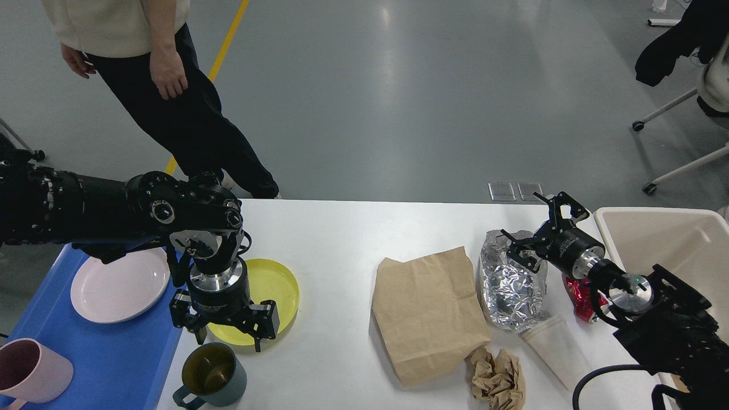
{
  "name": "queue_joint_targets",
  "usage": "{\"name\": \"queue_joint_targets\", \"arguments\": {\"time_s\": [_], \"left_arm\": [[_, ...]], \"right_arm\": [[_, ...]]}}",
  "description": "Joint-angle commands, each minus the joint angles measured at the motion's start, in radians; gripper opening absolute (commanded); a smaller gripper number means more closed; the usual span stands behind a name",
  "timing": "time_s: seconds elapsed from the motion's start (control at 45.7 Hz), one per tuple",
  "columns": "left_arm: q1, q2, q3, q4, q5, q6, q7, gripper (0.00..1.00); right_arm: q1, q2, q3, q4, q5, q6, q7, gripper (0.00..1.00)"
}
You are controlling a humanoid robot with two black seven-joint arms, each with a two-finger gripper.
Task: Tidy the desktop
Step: 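Lower the left gripper onto the teal mug and grasp it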
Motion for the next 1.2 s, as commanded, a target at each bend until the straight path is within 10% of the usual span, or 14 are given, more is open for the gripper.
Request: {"name": "queue_joint_targets", "arguments": {"time_s": [0.0,0.394,0.854,1.182], "left_arm": [[0.029,0.0,-0.002,0.004,-0.004,0.006,0.0,0.96],[0.114,-0.025,-0.01,0.057,-0.001,0.118,0.0,0.92],[0.137,-0.026,-0.007,0.047,-0.009,0.123,-0.127,0.16],[0.135,-0.014,-0.002,0.047,-0.012,0.109,-0.127,0.0]], "right_arm": [[0.0,0.0,0.0,0.0,0.0,0.0,0.0,1.0],[0.0,0.0,0.0,0.0,0.0,0.0,0.0,1.0],[0.001,-0.001,0.0,0.0,0.0,0.0,0.0,1.0],[0.0,0.0,0.0,0.0,0.0,0.0,0.0,1.0]]}}
